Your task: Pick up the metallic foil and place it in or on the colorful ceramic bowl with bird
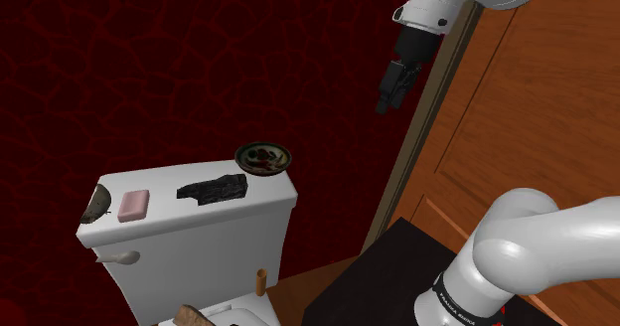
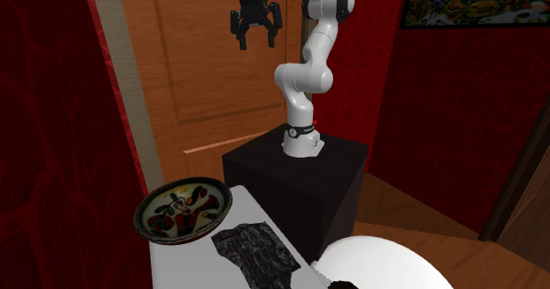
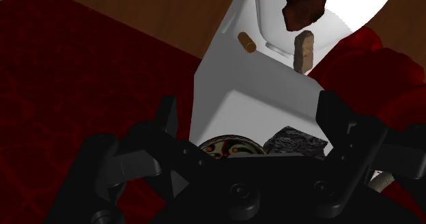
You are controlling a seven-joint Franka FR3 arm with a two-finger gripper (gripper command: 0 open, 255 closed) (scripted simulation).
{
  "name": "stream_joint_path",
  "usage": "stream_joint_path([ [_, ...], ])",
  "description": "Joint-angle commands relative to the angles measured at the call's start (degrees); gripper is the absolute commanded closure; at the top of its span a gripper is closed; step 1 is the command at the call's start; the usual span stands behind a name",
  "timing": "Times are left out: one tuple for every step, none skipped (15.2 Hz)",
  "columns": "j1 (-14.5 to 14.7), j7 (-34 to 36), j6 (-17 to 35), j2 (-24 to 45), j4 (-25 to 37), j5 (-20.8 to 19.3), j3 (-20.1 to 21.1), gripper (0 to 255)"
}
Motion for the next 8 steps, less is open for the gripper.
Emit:
stream_joint_path([
  [0.00,0.00,0.00,0.00,0.00,0.00,0.00,0],
  [0.42,-0.41,2.01,1.12,-0.60,0.23,0.41,0],
  [0.83,-0.82,4.01,2.32,-1.13,0.46,0.81,0],
  [1.24,-1.24,5.99,3.57,-1.58,0.69,1.23,0],
  [1.65,-1.65,7.97,4.90,-1.95,0.91,1.65,0],
  [2.05,-2.06,9.93,6.28,-2.25,1.12,2.07,0],
  [2.45,-2.46,11.87,7.72,-2.46,1.32,2.49,0],
  [2.85,-2.86,13.79,9.21,-2.61,1.50,2.92,0],
])
